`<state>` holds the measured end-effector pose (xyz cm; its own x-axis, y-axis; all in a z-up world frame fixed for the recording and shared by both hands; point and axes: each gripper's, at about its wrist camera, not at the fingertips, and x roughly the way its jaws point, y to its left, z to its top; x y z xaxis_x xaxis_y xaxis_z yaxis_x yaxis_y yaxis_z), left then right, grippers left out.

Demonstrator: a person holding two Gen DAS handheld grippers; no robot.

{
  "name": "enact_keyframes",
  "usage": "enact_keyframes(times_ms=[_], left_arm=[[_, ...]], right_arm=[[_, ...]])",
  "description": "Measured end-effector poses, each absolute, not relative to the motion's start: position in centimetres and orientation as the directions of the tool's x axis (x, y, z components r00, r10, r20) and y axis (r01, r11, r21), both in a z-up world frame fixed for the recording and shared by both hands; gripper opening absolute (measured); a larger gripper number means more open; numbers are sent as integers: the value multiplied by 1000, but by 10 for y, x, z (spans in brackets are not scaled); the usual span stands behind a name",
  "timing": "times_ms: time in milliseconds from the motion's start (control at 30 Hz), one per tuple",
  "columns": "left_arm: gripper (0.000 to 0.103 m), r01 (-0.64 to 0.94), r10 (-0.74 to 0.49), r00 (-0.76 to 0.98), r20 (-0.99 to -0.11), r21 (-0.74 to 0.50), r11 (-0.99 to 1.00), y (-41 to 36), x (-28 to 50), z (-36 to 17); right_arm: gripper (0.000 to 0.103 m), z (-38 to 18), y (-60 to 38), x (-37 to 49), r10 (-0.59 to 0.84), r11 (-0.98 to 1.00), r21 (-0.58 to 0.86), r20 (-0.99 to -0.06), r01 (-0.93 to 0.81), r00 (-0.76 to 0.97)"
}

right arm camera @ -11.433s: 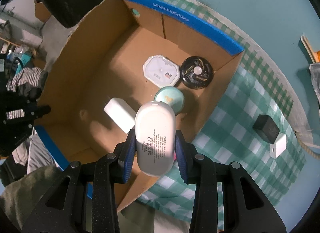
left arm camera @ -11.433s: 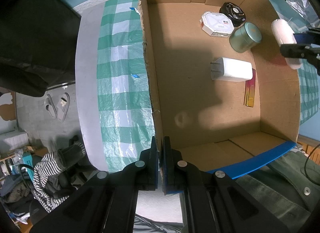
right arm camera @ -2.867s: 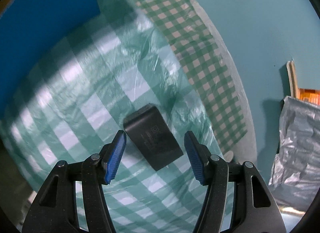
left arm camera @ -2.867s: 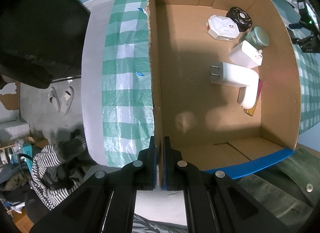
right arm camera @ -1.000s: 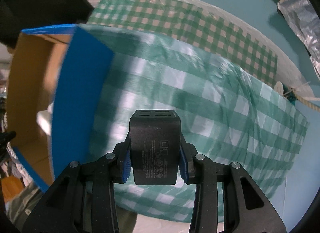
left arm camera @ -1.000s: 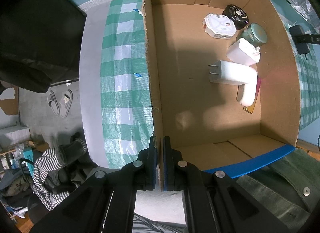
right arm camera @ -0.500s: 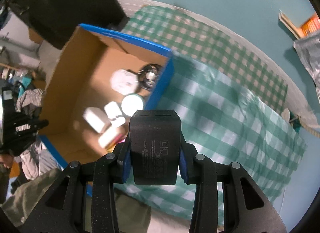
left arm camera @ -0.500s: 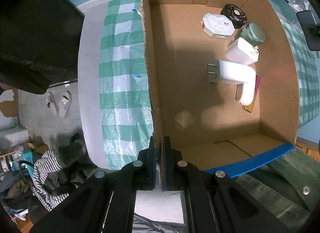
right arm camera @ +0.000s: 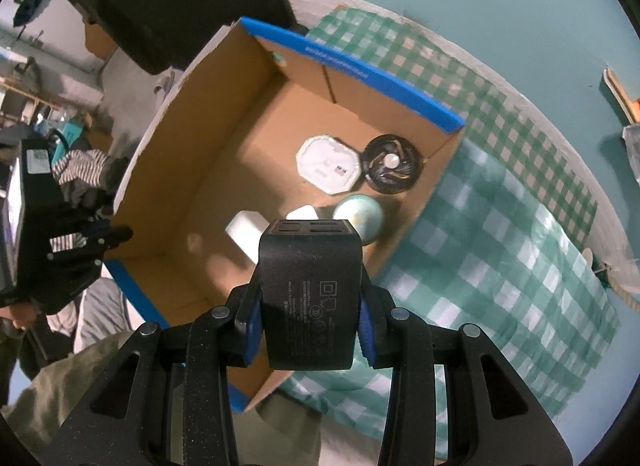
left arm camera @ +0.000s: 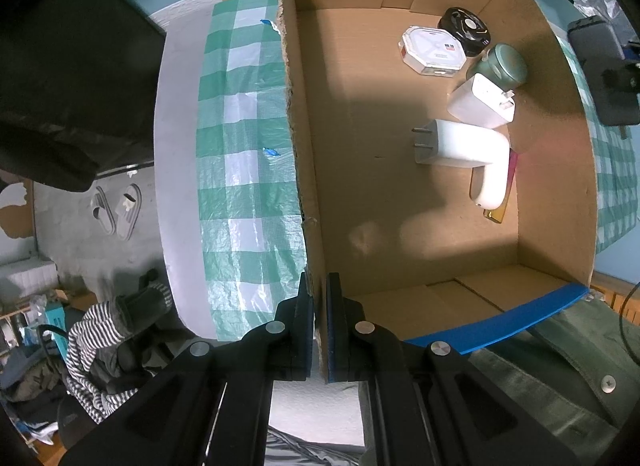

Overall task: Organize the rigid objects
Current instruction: 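Lift the black adapter with the right gripper and carry it over the box, then lower the black adapter into the box and open the right gripper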

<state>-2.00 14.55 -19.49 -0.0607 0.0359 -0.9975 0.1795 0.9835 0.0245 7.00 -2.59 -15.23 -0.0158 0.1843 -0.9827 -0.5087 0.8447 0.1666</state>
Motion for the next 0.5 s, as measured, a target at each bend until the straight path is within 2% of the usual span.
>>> enact_keyframes(times_ms=[500], left_arm=[[4, 189, 40, -58, -998, 29, 982, 145, -20, -193]], right_arm=[[38, -186, -9, 57, 130, 852, 138, -990, -506, -51]])
